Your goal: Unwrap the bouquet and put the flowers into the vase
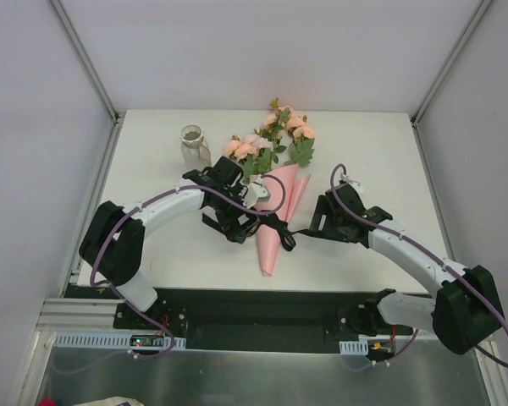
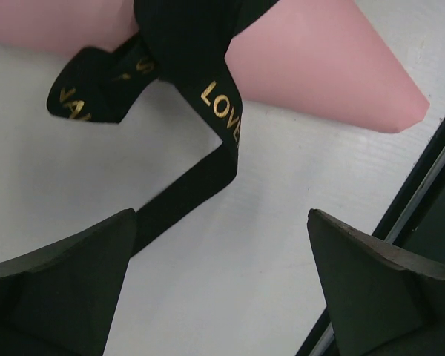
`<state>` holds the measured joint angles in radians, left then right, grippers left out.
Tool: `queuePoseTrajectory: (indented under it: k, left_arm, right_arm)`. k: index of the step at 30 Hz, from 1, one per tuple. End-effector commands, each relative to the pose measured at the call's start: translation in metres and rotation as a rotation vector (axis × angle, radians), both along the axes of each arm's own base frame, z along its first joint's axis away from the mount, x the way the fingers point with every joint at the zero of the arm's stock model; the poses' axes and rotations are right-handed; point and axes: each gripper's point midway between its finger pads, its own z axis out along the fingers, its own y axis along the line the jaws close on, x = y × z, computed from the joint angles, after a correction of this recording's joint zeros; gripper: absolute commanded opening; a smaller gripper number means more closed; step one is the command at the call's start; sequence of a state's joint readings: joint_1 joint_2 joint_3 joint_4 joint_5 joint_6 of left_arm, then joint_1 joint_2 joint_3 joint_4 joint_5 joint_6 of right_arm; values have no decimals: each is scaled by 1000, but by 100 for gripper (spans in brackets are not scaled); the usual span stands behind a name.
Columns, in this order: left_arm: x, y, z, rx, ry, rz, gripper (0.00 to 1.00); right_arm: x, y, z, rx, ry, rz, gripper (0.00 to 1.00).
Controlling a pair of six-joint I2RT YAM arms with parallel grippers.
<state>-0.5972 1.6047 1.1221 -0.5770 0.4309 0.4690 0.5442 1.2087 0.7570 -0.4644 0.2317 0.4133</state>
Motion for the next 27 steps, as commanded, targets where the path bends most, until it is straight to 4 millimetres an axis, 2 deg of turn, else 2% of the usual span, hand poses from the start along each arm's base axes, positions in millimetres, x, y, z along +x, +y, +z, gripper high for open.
queuePoseTrajectory:
  k: [1,5,8,9,13,15,19,20,23,27]
  left_arm:
    - [13,-31,6,-59,-68,-66,99]
    - [15,-39,-12,-36,-75,-87,99]
    - [16,-42,-20,-30,-71,-90,81]
    - [17,-44,-22,-33,-74,-91,67]
    - [18,-41,-27,-26,-95,-75,40]
    - [24,-38,-30,-7,-122,-64,38]
    - [29,-35,-34,8,-155,-52,20]
    - [30,-35,-34,10,-157,-47,10]
    - [31,-34,-33,13,-163,-41,0]
    - [30,-34,-31,8,-167,-42,0]
  right_arm:
    - [-3,-7,7,58,-32,-90,88]
    - [-7,-2,2,119,-9,-144,85]
    - [-2,8,4,174,-11,-167,83]
    - [0,11,3,182,-5,-168,83]
    - [6,28,3,228,20,-173,81]
    - [7,35,-3,235,47,-188,79]
    - [4,50,-15,270,99,-225,78]
    - [6,53,-16,285,95,-234,77]
    - [9,54,-16,295,68,-272,77]
    - [17,51,-9,310,17,-305,77]
